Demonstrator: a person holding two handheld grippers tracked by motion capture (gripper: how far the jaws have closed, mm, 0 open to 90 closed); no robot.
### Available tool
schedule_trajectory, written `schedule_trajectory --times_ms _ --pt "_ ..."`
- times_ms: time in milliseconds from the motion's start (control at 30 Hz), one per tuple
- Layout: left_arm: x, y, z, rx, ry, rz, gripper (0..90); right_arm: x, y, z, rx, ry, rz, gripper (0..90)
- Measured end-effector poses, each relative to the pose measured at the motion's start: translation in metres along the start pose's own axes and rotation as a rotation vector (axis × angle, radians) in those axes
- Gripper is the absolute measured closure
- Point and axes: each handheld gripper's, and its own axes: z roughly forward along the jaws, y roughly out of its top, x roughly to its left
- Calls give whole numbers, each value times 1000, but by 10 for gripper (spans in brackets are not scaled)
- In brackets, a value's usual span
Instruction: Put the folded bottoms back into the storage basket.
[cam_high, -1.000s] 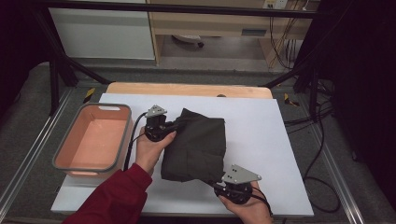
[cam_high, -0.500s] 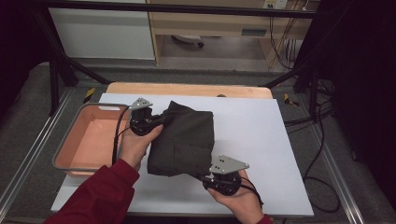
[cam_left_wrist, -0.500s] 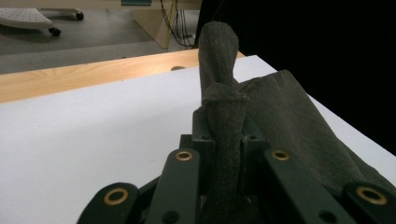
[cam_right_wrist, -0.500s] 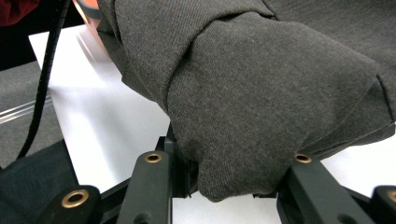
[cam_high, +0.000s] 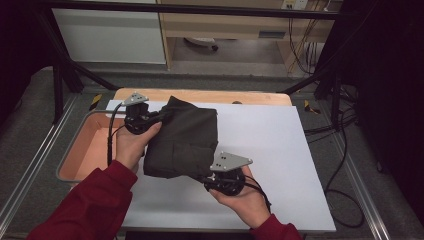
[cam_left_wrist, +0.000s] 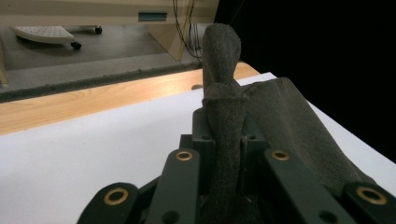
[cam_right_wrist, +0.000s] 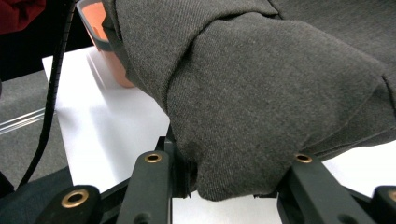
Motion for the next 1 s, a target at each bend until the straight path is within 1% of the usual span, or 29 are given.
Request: schedule_trajectory --times_ms 67,100,133,200,267,333,467,600,633,700,767,833,867,933,1000 --pt "5 2 -3 -3 10 0 812 0 5 4 3 5 -7 659" --pt "9 3 -5 -10 18 -2 811 0 9 8 -4 2 -23 660" --pt "9 3 -5 -10 18 -2 812 0 10 9 -9 1 -28 660" --pt "14 4 -9 -17 23 -14 811 0 12 15 -8 6 -32 660" --pt "18 5 -12 -19 33 -11 812 1 16 19 -5 12 -36 660" --pt "22 5 -15 -28 39 -18 812 2 19 22 -4 14 -41 660" --pt "32 8 -25 -51 54 -52 812 7 33 32 -4 21 -51 659" --pt "39 12 -34 -55 75 -48 812 9 39 38 -8 31 -54 659" --pt "41 13 -37 -57 78 -52 812 10 43 42 -12 40 -51 659" --pt "44 17 -42 -62 87 -45 812 10 45 43 -12 43 -52 659" --pt "47 19 -47 -71 94 -49 812 11 52 47 -13 46 -53 659" --pt "52 22 -53 -76 102 -53 812 13 59 49 -11 51 -64 660" --pt "54 24 -56 -79 104 -56 812 14 66 53 -10 54 -71 660" --pt "58 27 -61 -87 112 -59 812 15 69 54 -10 55 -74 660" --pt "63 30 -66 -93 118 -66 812 16 76 58 -10 60 -74 660"
